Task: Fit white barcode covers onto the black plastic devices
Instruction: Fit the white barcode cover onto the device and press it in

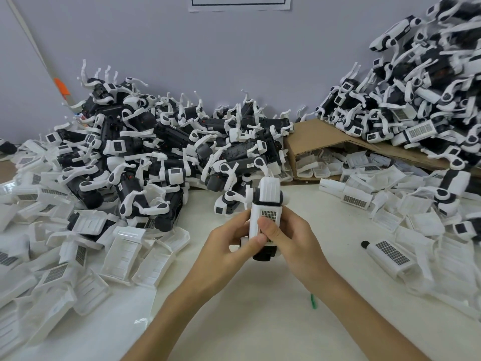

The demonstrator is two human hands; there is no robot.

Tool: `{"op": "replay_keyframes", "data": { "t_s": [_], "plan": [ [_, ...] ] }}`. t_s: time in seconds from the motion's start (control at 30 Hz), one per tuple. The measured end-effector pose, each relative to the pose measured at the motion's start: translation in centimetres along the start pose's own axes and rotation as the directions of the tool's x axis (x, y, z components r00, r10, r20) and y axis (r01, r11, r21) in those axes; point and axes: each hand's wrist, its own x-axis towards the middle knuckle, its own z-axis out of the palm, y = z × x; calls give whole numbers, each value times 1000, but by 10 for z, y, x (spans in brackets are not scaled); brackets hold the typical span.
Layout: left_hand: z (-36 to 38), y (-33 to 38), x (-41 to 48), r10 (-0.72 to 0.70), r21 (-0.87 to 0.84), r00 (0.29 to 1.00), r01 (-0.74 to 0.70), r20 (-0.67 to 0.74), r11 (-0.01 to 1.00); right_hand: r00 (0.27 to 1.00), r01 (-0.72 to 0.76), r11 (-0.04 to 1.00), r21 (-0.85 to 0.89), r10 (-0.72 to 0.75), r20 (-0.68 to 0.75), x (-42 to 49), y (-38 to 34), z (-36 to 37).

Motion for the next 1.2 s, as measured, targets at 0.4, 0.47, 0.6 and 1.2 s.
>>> {"op": "replay_keyframes", "data": {
  "t_s": [0.4, 0.47, 0.6, 1.2],
  "plan": [
    [2, -4, 1, 50, -86, 998, -52, -34, 995, 996, -13, 998, -60, 18, 85, 0, 0, -2],
    [1, -3, 1, 58, -118, 998, -62, -40, 991, 994, -4, 995, -96, 14, 107, -1, -1, -1],
    [0, -1, 2, 75, -134, 997, -79, -34, 988, 997, 1, 995, -99, 7, 81, -2, -2, -1],
    [2, -14, 0, 331, 843, 920, -1, -210, 538, 978, 64, 985, -158, -94, -187, -5, -4, 4]
  ]
}}
